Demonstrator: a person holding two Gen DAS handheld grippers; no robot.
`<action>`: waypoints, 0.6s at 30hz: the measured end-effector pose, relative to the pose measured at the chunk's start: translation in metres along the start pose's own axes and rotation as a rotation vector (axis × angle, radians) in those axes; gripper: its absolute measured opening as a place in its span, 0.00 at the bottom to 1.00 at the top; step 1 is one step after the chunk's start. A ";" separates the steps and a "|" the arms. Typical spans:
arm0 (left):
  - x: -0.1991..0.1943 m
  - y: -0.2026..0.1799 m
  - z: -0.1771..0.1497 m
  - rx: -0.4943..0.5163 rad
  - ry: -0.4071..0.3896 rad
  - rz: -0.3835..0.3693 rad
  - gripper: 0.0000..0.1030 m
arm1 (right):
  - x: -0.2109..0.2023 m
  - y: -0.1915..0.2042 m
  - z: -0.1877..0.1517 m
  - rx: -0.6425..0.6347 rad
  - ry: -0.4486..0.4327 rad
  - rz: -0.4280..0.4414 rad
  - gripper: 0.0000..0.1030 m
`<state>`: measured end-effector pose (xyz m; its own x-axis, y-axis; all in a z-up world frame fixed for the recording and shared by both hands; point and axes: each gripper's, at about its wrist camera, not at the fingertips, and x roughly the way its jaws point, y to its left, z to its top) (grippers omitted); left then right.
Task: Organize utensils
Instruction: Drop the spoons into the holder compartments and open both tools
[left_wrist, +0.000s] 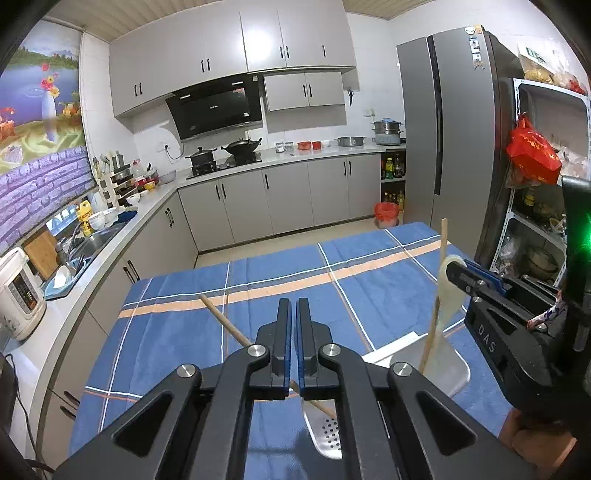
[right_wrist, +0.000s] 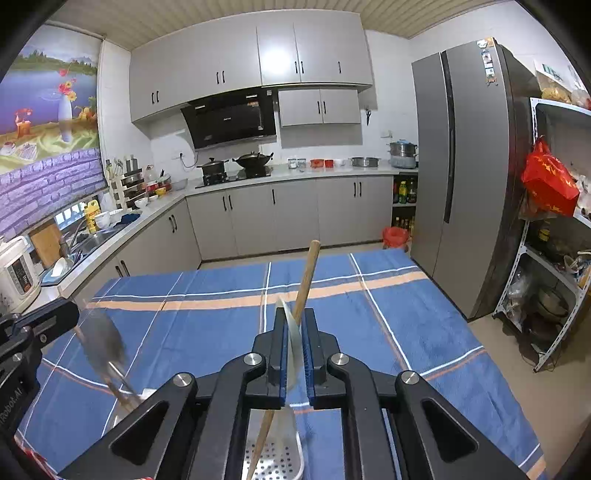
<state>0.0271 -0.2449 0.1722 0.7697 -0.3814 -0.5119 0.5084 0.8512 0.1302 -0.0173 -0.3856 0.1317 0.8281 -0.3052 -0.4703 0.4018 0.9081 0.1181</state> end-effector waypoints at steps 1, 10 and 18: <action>-0.004 0.001 0.001 -0.003 -0.004 -0.003 0.02 | -0.005 -0.003 0.001 0.011 -0.006 0.004 0.27; -0.059 0.016 0.014 -0.078 -0.073 -0.022 0.30 | -0.068 -0.026 0.015 0.109 -0.008 0.225 0.80; -0.146 0.020 0.003 -0.193 -0.151 -0.080 0.65 | -0.103 -0.075 -0.013 0.480 0.155 0.749 0.95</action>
<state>-0.0739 -0.1732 0.2516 0.7861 -0.4877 -0.3797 0.4984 0.8635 -0.0774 -0.1381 -0.4182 0.1600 0.8902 0.3920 -0.2319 -0.0728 0.6251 0.7771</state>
